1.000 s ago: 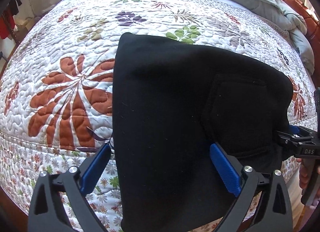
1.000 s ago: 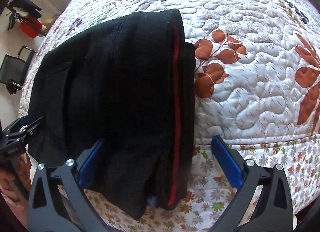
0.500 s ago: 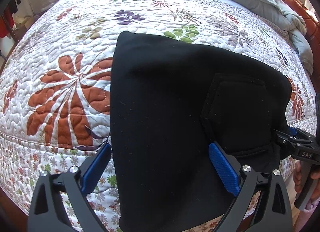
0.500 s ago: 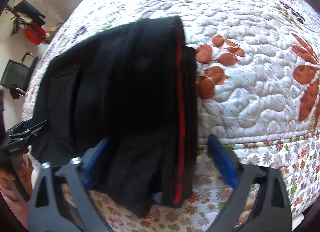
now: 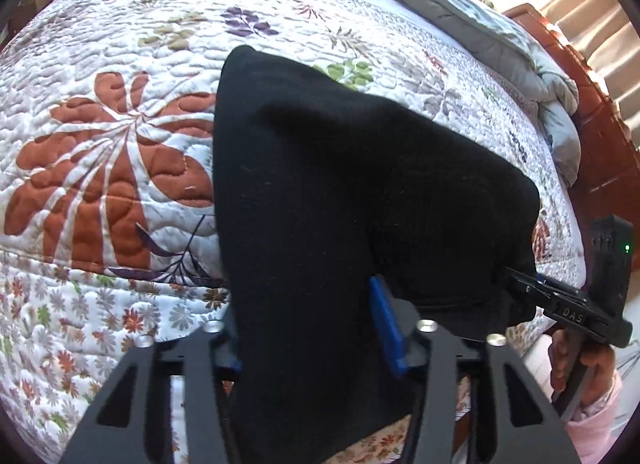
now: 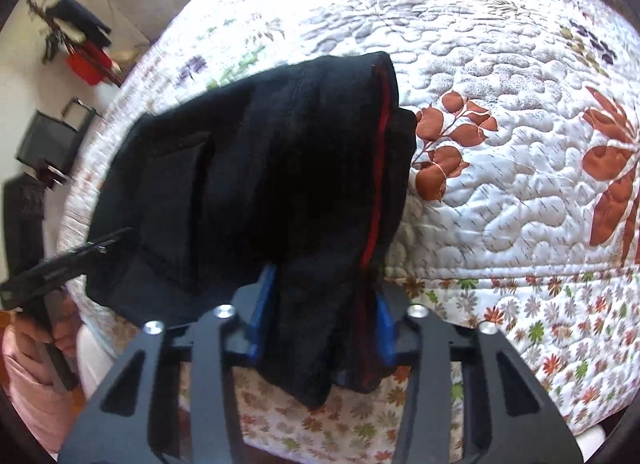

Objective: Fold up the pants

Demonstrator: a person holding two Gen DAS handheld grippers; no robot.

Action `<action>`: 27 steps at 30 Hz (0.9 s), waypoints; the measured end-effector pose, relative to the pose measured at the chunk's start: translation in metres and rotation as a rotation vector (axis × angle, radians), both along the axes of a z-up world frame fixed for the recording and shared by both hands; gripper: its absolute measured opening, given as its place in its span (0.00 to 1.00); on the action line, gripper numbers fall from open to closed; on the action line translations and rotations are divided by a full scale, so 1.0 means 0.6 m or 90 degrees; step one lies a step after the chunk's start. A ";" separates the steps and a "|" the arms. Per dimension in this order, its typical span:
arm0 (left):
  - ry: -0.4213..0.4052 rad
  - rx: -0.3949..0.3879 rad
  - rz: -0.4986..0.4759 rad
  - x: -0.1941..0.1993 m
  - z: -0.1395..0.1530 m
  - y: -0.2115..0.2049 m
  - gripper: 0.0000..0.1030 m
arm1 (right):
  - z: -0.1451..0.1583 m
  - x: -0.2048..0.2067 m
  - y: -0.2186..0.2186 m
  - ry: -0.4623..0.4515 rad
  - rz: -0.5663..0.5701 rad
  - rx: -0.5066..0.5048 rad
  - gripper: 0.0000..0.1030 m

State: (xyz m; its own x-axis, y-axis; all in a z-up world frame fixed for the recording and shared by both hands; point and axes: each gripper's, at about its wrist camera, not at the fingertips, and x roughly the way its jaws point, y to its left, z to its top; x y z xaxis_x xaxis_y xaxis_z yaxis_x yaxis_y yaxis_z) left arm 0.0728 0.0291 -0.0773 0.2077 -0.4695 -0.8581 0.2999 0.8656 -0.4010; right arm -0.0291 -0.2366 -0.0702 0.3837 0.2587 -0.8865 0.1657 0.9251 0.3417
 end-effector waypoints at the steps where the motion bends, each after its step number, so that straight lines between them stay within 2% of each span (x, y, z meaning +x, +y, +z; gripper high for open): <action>1: -0.002 -0.004 0.004 -0.001 0.005 0.003 0.35 | 0.004 -0.004 -0.004 -0.005 -0.002 0.016 0.33; 6: -0.016 -0.057 0.010 -0.001 0.046 0.002 0.30 | 0.047 -0.025 -0.028 -0.042 0.005 0.069 0.29; 9: -0.031 -0.090 -0.004 0.004 0.080 -0.025 0.30 | 0.090 -0.025 -0.046 -0.072 0.010 0.051 0.29; 12: -0.054 -0.103 -0.016 0.028 0.107 -0.065 0.30 | 0.134 -0.010 -0.083 -0.095 0.010 0.024 0.29; 16: -0.094 -0.120 -0.022 0.084 0.137 -0.127 0.30 | 0.182 0.044 -0.138 -0.131 0.005 -0.014 0.29; 18: -0.105 -0.128 -0.019 0.122 0.143 -0.156 0.30 | 0.190 0.085 -0.160 -0.139 0.004 -0.026 0.29; 20: -0.115 -0.124 -0.017 0.156 0.142 -0.179 0.30 | 0.188 0.119 -0.198 -0.144 0.007 -0.036 0.29; 23: -0.127 -0.107 -0.018 0.195 0.127 -0.204 0.30 | 0.154 0.174 -0.237 -0.134 0.005 -0.018 0.29; 25: -0.116 -0.092 -0.017 0.215 0.098 -0.214 0.31 | 0.111 0.197 -0.262 -0.107 -0.005 0.017 0.30; 27: -0.084 -0.068 -0.019 0.228 0.051 -0.212 0.32 | 0.068 0.220 -0.272 -0.067 -0.005 0.041 0.32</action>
State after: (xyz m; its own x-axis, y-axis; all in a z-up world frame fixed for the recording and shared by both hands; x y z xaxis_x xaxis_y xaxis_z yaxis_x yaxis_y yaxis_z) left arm 0.2093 -0.0980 -0.0467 0.2998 -0.5635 -0.7698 0.3801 0.8107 -0.4454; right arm 0.1029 -0.4001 -0.0295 0.4768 0.3100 -0.8225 0.1334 0.8994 0.4163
